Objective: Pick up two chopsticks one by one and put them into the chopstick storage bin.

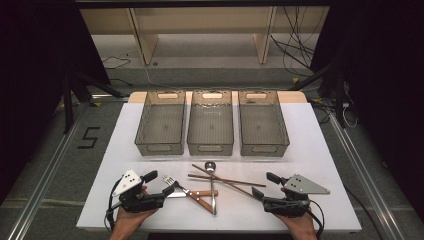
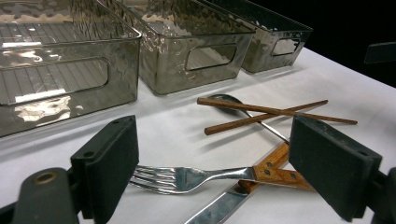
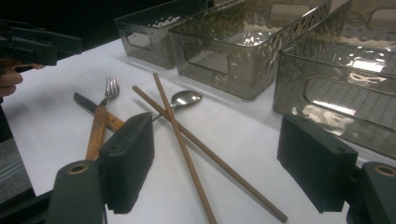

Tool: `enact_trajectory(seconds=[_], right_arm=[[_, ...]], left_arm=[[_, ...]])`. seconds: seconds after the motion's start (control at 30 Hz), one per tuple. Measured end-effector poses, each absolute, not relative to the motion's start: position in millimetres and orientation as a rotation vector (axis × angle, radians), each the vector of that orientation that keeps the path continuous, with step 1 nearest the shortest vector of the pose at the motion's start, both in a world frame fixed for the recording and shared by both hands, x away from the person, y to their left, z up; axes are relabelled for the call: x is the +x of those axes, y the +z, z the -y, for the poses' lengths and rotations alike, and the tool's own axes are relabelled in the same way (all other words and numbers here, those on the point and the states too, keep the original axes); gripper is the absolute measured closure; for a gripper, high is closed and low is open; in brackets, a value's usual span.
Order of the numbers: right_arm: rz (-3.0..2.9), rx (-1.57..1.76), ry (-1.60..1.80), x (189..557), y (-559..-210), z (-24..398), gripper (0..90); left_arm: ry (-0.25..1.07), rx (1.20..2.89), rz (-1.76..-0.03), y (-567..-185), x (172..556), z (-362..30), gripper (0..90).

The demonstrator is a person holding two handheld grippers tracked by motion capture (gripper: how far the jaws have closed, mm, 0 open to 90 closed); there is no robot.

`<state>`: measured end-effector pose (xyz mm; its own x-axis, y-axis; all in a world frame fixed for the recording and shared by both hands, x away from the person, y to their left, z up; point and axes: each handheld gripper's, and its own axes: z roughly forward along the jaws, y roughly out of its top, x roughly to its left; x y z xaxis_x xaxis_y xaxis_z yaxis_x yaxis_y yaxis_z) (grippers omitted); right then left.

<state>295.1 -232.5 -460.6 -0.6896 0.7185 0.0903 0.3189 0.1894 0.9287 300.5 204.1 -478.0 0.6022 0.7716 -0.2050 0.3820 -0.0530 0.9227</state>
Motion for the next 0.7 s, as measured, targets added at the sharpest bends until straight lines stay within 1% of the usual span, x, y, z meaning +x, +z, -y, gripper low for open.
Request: enact_trajectory(seconds=[0.47, 0.7], right_arm=[[-2.143, 0.948, 1.485, 295.4, -455.3, 228.0, 29.8], [-2.283, 0.893, 1.395, 302.8, -442.5, 216.4, 31.5]], left_arm=[[0.418, 1.662, -0.967, -477.7, 300.5, -203.6, 16.0], [0.418, 1.664, -0.966, -478.0, 300.8, -203.5, 16.0]])
